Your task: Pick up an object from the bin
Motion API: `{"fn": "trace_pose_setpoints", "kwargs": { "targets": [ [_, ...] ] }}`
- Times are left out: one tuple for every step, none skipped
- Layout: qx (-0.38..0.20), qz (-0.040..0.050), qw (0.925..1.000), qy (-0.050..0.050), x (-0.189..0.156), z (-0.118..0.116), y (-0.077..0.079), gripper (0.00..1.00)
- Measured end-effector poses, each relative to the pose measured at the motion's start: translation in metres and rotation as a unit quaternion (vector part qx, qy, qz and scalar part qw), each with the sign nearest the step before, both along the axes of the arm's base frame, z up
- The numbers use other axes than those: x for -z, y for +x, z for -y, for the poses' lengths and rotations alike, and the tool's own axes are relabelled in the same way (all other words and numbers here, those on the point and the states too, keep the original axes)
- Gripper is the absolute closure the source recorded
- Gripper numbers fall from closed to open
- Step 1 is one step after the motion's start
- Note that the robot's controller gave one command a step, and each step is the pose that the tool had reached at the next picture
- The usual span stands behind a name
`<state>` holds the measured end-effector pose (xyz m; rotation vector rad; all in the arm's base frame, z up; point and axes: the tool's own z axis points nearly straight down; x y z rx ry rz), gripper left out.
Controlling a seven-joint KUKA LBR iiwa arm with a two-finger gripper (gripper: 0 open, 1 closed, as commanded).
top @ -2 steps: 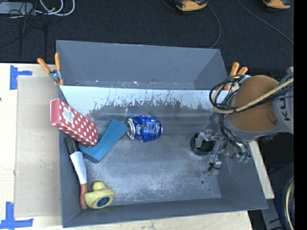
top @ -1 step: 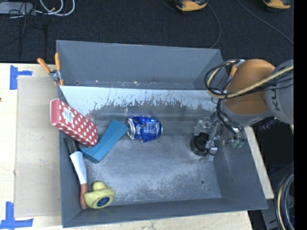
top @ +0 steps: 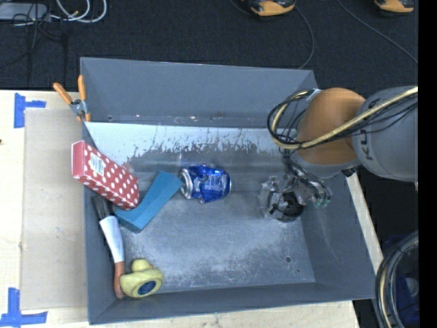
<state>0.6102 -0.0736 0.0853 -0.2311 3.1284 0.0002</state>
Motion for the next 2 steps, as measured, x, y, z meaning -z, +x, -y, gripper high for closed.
{"fn": "trace_pose_setpoints", "kwargs": {
  "targets": [
    [-0.001,0.0002,1.0000,0.000,-0.0002,-0.0003,0.0002,0.00],
    [-0.001,0.0003,1.0000,0.000,-0.0002,-0.0004,0.0002,0.00]
  ]
}}
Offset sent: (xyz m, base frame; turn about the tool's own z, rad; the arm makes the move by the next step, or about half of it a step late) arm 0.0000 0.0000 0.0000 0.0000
